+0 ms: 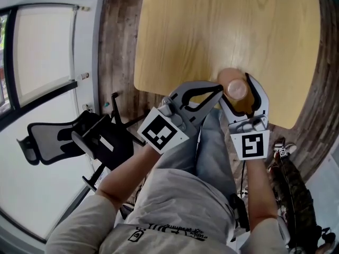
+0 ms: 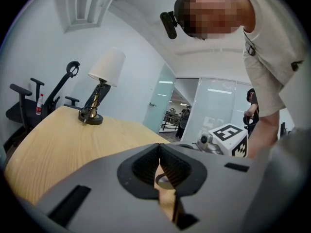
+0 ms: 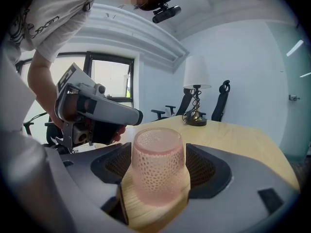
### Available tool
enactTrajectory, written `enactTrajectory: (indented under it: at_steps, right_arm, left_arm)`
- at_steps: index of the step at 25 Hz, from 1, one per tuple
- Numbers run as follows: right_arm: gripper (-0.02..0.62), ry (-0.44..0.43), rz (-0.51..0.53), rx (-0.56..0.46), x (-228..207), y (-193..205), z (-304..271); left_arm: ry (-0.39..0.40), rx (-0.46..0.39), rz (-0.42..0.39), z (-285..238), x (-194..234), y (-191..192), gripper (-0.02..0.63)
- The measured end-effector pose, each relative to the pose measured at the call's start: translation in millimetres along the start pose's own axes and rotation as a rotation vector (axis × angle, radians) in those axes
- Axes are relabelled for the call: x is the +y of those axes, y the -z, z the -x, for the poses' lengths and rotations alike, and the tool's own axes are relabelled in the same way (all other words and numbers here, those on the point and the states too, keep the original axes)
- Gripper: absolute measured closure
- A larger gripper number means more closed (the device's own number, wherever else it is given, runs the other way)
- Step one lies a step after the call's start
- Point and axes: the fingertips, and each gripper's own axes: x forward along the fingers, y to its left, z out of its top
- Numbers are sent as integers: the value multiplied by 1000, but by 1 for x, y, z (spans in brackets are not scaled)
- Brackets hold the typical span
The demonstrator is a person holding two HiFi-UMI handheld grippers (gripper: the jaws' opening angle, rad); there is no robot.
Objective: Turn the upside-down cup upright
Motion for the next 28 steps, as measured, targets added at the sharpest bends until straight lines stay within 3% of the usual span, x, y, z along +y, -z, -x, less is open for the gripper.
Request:
enactTrajectory:
  at_steps: [12,28]
  right_arm:
    - [270,16,-8,10,-5,-1,-2]
    - [271,15,-174,-2,-19,-16,10]
  left_arm:
    - [-5,-3,10,2,2,2,595]
    - [-12,-25,15,12,0,-13,595]
